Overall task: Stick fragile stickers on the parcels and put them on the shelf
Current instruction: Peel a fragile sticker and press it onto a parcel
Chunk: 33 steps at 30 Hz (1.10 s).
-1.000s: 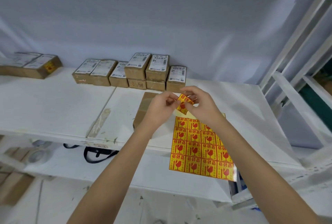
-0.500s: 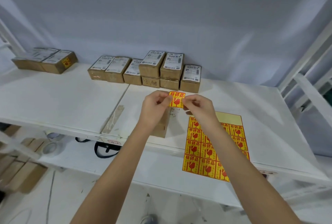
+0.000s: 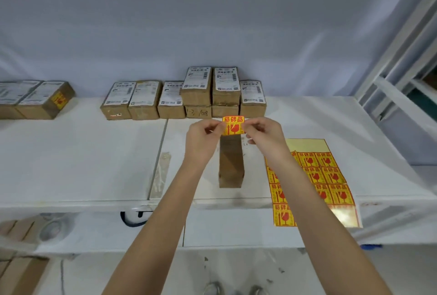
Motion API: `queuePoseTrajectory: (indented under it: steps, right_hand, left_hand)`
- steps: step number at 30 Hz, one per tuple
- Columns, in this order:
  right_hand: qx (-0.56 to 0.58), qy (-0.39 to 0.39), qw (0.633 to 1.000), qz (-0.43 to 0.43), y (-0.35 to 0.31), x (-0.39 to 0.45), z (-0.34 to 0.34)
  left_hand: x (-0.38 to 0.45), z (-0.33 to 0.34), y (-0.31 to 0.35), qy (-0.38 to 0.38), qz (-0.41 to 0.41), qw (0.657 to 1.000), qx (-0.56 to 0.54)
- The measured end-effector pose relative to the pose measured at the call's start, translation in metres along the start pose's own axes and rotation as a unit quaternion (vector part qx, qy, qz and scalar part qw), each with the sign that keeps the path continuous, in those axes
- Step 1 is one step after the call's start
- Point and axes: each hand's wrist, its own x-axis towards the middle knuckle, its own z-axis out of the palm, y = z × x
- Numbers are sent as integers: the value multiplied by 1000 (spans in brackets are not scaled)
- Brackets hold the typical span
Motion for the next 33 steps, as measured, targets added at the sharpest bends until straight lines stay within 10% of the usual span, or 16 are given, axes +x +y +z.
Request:
queuePoseTrajectory:
  steps: [33]
  right_hand:
    - [-147,-25,986,-71,34,16,3]
  left_hand:
    - [15,-3,-33,-110,-1,994,16]
